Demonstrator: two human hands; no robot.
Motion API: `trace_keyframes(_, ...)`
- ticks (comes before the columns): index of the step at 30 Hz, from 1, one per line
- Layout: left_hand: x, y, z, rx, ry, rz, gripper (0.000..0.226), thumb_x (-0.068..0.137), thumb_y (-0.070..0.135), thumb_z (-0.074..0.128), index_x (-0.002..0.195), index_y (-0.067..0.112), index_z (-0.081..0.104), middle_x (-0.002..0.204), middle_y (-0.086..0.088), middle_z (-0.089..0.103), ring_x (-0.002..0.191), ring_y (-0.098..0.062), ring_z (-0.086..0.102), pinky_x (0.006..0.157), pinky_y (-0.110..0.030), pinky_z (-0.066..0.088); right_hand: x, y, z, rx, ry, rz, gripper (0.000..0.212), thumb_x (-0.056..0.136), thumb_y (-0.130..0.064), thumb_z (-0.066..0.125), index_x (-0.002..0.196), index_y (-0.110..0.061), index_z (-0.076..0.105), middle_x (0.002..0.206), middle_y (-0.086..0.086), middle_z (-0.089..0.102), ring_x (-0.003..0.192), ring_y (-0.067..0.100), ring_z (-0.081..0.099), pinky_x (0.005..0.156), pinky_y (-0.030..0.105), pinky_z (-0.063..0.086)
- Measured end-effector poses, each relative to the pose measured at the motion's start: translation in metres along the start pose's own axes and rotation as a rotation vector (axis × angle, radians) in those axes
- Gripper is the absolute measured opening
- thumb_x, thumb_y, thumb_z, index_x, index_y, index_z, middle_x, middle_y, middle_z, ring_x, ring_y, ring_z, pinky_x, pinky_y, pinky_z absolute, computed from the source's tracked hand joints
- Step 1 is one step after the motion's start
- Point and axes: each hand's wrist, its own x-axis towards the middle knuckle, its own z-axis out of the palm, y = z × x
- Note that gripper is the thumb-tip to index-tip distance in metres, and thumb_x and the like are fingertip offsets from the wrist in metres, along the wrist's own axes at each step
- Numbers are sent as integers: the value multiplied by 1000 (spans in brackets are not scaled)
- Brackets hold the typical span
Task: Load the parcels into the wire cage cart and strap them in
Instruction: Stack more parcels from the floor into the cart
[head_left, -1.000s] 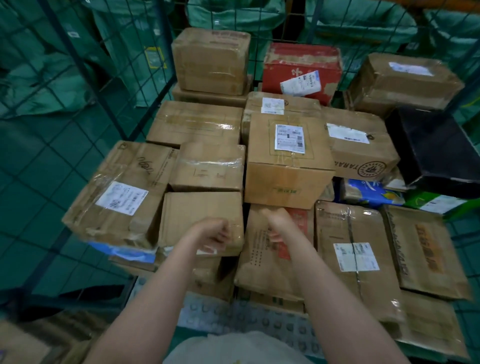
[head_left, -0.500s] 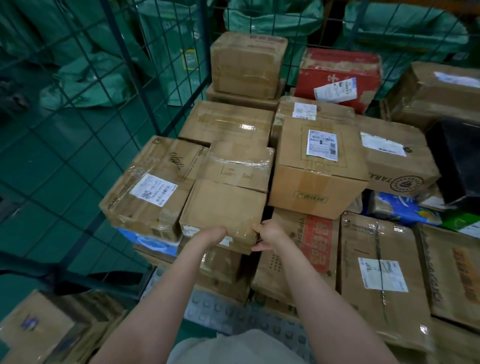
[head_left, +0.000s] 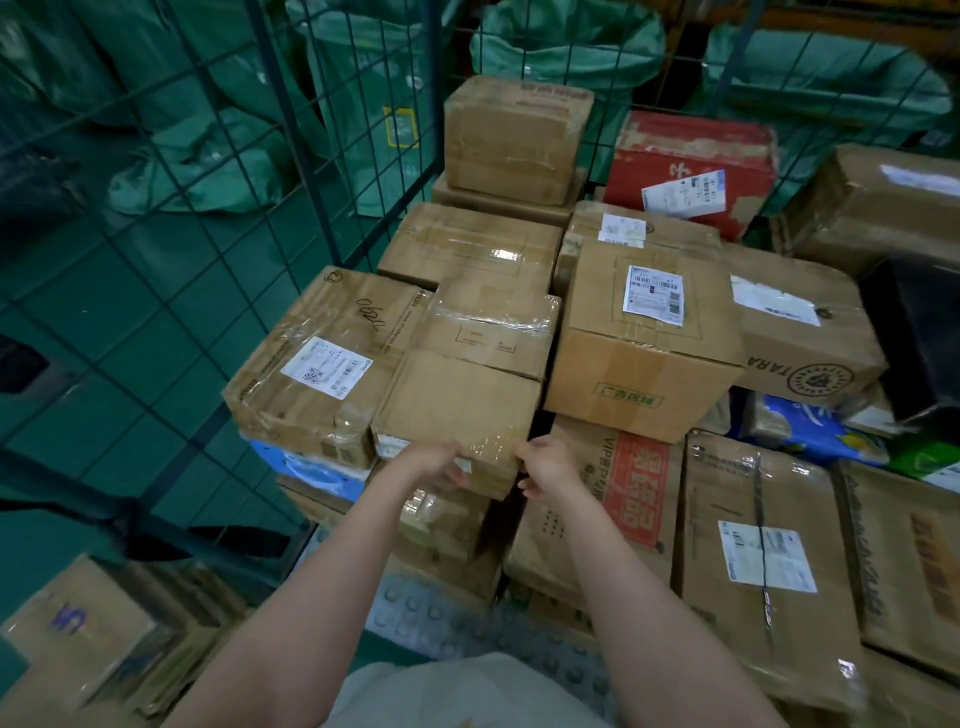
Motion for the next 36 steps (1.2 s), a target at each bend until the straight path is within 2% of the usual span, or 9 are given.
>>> trace_keyframes(1,-1,-1,3,-48,2,-13,34,102,26,29,100,12,60,104,-4,61,64,-9,51,54,-20,41,-1,1,-2,14,5,-5,11,95,-21,50,100,-11,50,73,3,54,58,15,51,62,30,48)
trace_keyframes(3,-9,-6,10,-127,40,-17,39,100,33,32,83,13,61,99,-4,60,67,-10,51,71,-24,40,-11,2,-6,49,-14,-16,10,95,-15,47,102,-9,53,70,3,55,56,15,50,56,27,45)
trace_keyframes(7,-21,-19,32,-267,114,-11,33,98,33,34,98,14,61,101,-2,62,87,-22,57,84,-32,36,-30,8,-20,117,-14,-24,9,96,-11,44,96,-13,53,73,3,57,55,14,50,50,23,41)
trace_keyframes(16,-70,-40,91,-579,213,44,24,100,26,35,102,15,55,104,-4,57,93,-22,54,78,-30,40,-75,45,-31,36,-129,-86,9,96,-9,47,100,-9,55,72,5,56,55,16,48,49,25,37)
trace_keyframes(20,-95,-70,98,-713,334,-12,21,99,23,38,104,12,56,103,-5,59,69,-15,52,62,-26,37,-91,52,-11,-48,-218,-114,9,96,-11,46,102,-11,53,72,4,57,56,15,51,51,24,41)
trace_keyframes(22,-107,-89,98,-772,384,-43,23,99,25,38,102,13,57,103,-4,61,72,-17,55,66,-27,37,-100,52,6,-89,-247,-135,12,94,-9,44,86,-12,53,68,4,54,55,16,50,51,24,41)
trace_keyframes(25,-124,-117,96,-839,432,-62,30,100,32,34,103,15,58,105,-3,62,91,-22,56,80,-31,38,-114,52,34,-128,-303,-183,22,92,-10,45,71,-15,50,66,4,52,53,15,49,51,23,41)
trace_keyframes(31,-159,-180,88,-962,551,-129,36,101,31,31,111,12,60,120,-8,61,96,-24,54,83,-32,36,-149,59,97,-287,-486,-255,14,95,-9,45,86,-9,55,64,3,50,33,7,47,36,14,31)
trace_keyframes(36,-189,-235,80,-1052,603,-213,39,102,30,27,118,10,57,128,-10,58,97,-24,51,81,-33,35,-177,72,149,-394,-561,-242,26,96,-7,41,72,-16,42,65,3,49,51,14,47,49,22,35)
